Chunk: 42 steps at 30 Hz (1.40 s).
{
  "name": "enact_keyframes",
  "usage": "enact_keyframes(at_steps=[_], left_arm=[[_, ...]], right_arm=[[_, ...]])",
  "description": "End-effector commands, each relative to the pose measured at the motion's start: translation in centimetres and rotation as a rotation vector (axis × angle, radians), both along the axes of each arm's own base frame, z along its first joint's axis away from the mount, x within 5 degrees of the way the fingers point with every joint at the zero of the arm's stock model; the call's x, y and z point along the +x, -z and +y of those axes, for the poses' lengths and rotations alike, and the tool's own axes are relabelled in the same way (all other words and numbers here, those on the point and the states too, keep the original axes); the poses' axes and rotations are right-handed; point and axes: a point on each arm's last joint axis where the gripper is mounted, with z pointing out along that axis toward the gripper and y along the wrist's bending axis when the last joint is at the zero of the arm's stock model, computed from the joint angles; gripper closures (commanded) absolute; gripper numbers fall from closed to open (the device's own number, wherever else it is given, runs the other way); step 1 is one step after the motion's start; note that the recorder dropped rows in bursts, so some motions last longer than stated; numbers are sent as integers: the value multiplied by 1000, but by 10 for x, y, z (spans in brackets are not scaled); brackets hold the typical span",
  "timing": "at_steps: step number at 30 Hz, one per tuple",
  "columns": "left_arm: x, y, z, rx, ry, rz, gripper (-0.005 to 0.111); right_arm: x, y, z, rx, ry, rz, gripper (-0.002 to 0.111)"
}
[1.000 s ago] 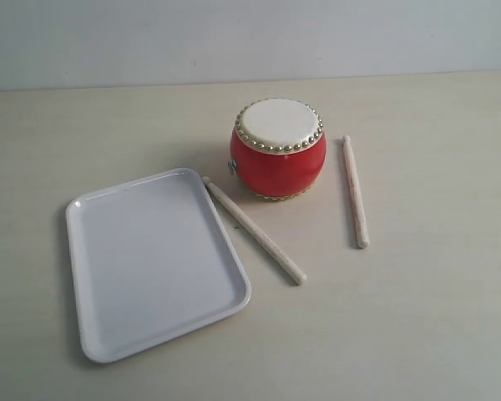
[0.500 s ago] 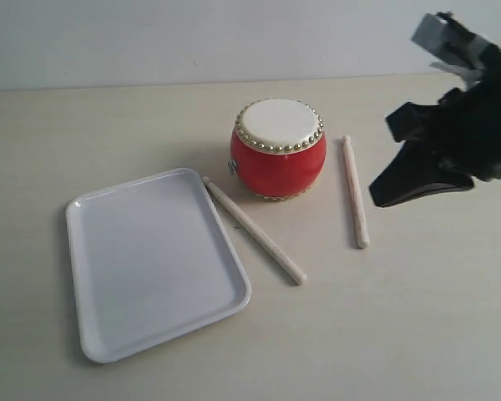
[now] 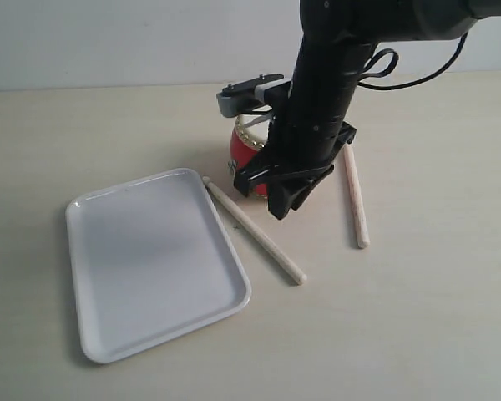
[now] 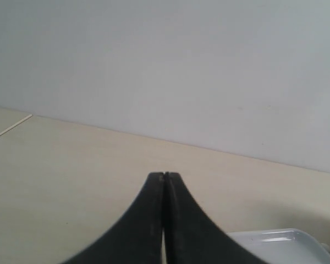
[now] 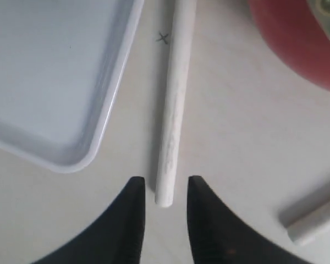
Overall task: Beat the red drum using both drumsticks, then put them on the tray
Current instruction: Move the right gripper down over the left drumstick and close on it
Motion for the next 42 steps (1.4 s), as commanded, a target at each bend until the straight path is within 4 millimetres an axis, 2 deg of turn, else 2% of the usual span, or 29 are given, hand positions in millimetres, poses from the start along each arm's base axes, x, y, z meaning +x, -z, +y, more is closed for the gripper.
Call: enact_keyframes(at_steps=[1,6,9,14,27,37,42], left_arm=[[0,-1,0,-14,5,-19,107],[0,-1,0,-14,5,-19,107],[0,-1,0,-14,5,-19,107],[0,-1,0,-14,5,-19,107],[0,-1,0,-14,5,-19,107],[0,-1,0,-14,5,-19,107],[0,-1,0,-14,5,-19,107]], right_arm=[[4,17,9,-8,-13,-12,71],[2,36,18,-28,-25,1,70],[4,45,19,-67,-59,-31,63],[8,51,21,-71,-87,-74,62],[4,75,27,-111,-117,-34,62],[5,79,26,-123,-117,-31,63],[5,79,26,-123,-114,-31,73]])
